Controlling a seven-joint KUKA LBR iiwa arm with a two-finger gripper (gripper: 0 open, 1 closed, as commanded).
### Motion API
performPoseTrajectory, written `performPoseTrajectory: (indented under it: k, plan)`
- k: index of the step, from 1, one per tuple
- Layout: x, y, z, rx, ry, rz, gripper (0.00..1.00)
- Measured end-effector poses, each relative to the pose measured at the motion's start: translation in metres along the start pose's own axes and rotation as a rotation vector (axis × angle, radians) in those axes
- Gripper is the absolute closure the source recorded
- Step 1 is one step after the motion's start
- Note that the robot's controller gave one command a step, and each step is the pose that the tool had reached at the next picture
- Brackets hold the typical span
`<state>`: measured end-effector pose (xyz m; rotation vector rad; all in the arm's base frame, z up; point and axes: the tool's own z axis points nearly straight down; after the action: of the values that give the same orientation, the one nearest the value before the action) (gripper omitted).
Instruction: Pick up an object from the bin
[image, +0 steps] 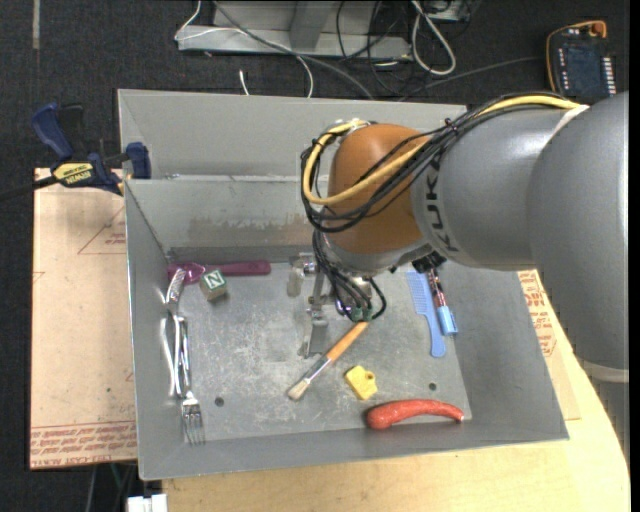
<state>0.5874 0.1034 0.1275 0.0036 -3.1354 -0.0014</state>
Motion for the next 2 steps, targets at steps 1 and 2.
performPoseTrajectory:
  k: [1, 2]
  plan:
    - [-0.002, -0.001, -0.004, 0.000, -0.007, 0.003, 0.00]
    - [-0.007, -0.077, -0.001, 0.000, -0.007, -0.300, 0.00]
